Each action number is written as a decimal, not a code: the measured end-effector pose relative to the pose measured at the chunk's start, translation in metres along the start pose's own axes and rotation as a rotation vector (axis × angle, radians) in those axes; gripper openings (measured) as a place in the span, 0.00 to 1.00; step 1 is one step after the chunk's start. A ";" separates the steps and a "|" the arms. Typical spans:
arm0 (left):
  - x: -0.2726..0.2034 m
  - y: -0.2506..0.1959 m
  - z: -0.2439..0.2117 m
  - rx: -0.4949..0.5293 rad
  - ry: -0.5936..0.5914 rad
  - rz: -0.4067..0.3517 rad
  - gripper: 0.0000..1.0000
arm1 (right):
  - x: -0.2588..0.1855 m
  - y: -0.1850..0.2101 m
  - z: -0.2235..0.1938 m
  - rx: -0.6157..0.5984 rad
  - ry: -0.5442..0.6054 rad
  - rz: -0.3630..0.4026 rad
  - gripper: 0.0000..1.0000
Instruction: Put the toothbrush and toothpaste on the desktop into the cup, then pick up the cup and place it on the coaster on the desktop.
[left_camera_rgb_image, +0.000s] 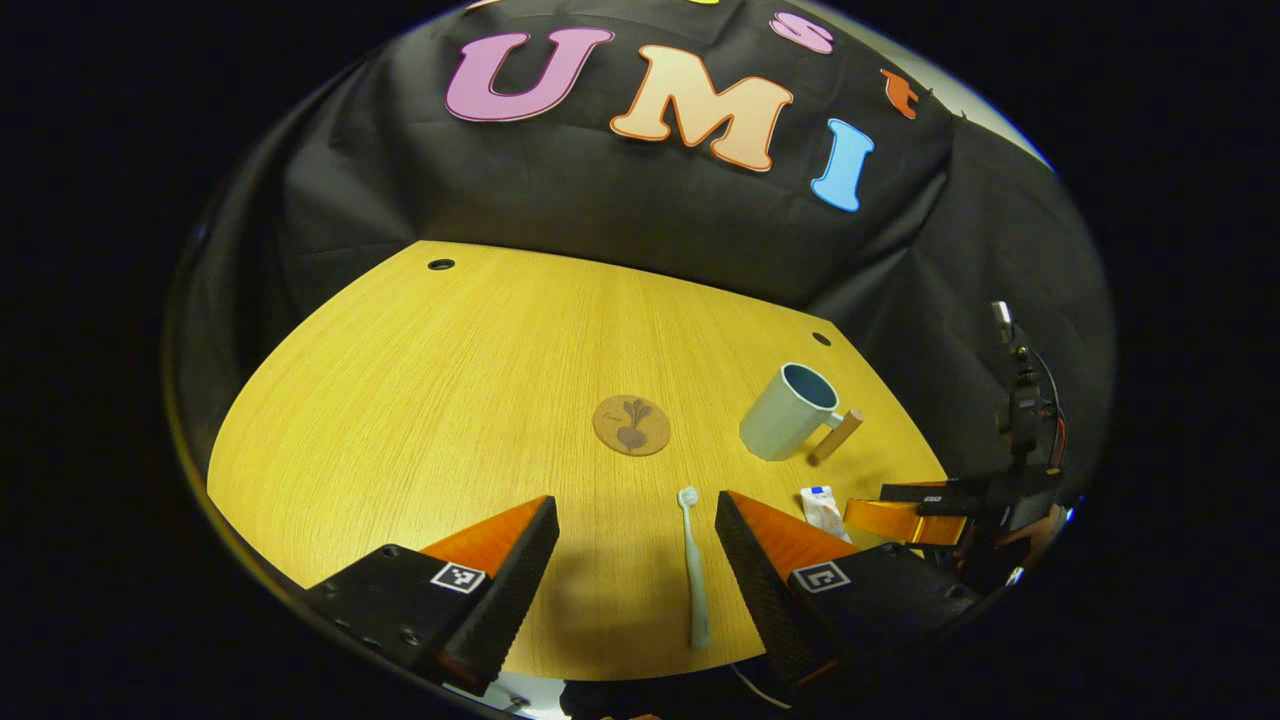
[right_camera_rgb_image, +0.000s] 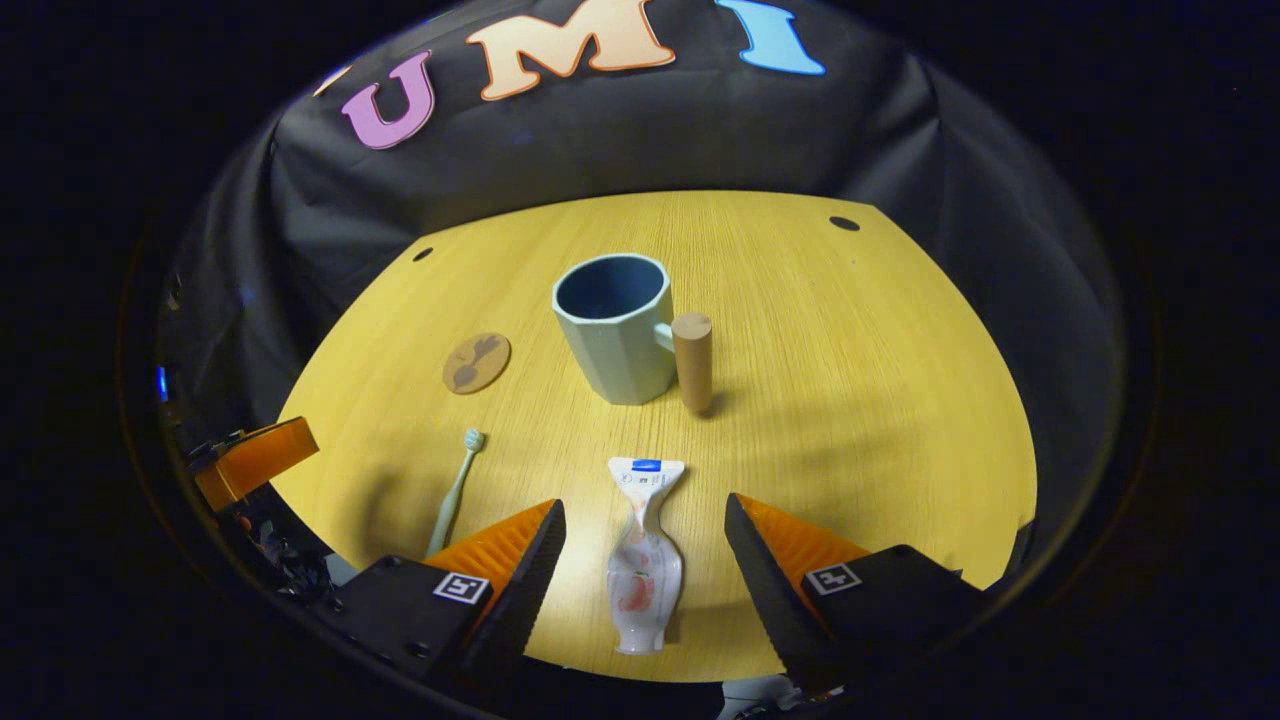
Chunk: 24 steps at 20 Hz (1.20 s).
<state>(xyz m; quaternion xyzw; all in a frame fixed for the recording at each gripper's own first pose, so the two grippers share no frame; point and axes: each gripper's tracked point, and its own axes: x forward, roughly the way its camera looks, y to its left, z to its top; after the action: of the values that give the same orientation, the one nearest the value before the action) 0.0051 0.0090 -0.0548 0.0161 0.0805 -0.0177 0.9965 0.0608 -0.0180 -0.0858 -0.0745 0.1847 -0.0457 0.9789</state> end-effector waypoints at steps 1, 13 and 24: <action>0.001 0.001 -0.001 0.005 0.005 -0.001 0.95 | 0.006 0.000 -0.001 -0.001 0.018 -0.002 0.99; 0.010 0.017 -0.017 0.009 0.055 0.015 0.95 | 0.051 0.006 -0.016 -0.039 0.164 -0.059 0.93; 0.013 0.024 -0.031 -0.012 0.103 0.011 0.95 | 0.056 -0.011 -0.016 0.065 0.179 -0.154 0.38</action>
<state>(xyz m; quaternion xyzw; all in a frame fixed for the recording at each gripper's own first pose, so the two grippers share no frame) 0.0136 0.0333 -0.0867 0.0113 0.1317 -0.0108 0.9912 0.1058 -0.0370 -0.1190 -0.0525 0.2636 -0.1333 0.9539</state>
